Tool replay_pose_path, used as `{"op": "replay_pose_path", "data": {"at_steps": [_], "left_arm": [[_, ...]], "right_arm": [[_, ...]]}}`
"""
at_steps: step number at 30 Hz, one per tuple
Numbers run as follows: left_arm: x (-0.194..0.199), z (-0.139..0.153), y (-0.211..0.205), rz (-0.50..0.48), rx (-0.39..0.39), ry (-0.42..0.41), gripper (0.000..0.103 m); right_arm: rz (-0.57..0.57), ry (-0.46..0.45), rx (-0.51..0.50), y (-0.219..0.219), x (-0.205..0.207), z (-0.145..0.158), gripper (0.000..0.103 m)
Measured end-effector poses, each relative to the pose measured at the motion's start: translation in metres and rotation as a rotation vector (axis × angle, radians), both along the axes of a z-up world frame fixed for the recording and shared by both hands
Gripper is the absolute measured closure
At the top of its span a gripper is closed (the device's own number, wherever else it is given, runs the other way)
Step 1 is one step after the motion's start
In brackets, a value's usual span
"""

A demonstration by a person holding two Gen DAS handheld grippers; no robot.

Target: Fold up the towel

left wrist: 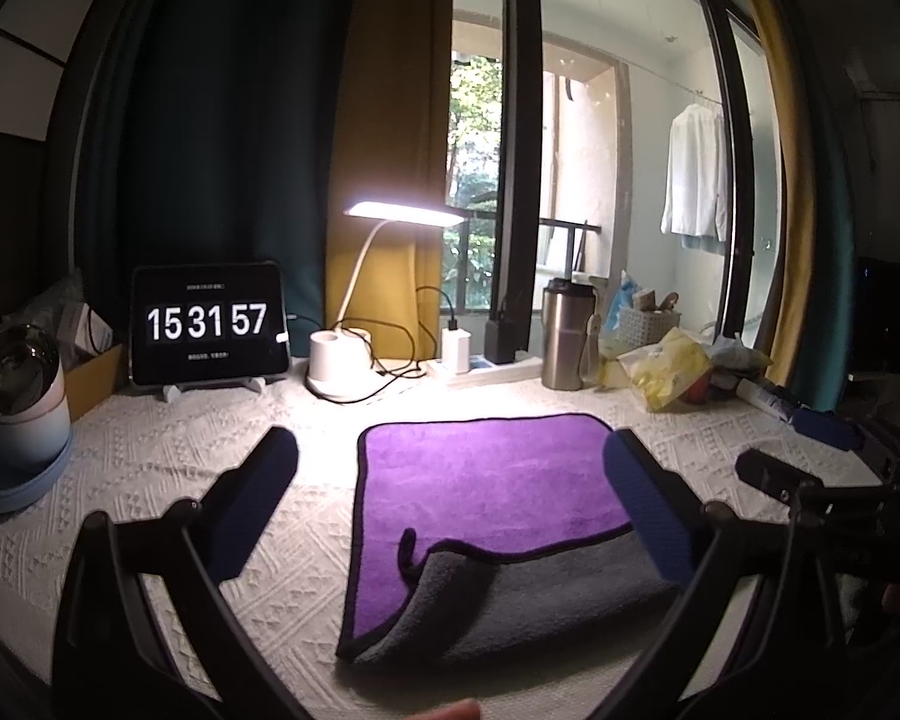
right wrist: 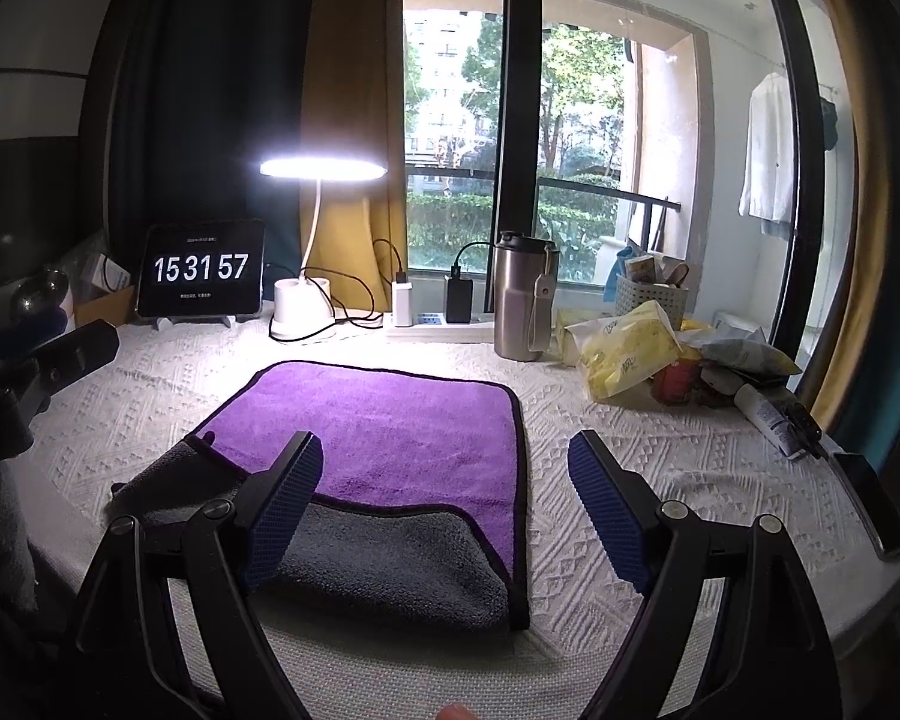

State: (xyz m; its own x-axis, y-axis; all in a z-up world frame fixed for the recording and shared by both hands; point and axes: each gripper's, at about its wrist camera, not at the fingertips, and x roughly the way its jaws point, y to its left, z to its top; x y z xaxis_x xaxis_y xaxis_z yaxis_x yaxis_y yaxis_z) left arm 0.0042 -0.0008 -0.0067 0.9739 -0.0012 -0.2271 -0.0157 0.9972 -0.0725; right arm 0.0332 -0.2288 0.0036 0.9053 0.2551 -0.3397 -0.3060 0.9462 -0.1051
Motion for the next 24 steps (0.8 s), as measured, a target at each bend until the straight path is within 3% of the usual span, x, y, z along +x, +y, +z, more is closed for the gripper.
{"op": "replay_pose_path", "data": {"at_steps": [9, 21, 24], "left_arm": [[0.011, -0.006, -0.003, -0.012, 0.031, 0.043, 0.001], [0.041, -0.034, -0.011, -0.042, 0.040, 0.216, 0.001], [0.048, -0.042, -0.011, -0.051, 0.029, 0.262, 0.001]], "right_arm": [[0.004, 0.022, 0.003, -0.001, 0.009, -0.005, 0.017], [0.005, 0.109, 0.010, -0.006, 0.031, -0.020, 0.017], [0.015, 0.142, 0.018, -0.007, 0.037, -0.025, 0.022]]}}
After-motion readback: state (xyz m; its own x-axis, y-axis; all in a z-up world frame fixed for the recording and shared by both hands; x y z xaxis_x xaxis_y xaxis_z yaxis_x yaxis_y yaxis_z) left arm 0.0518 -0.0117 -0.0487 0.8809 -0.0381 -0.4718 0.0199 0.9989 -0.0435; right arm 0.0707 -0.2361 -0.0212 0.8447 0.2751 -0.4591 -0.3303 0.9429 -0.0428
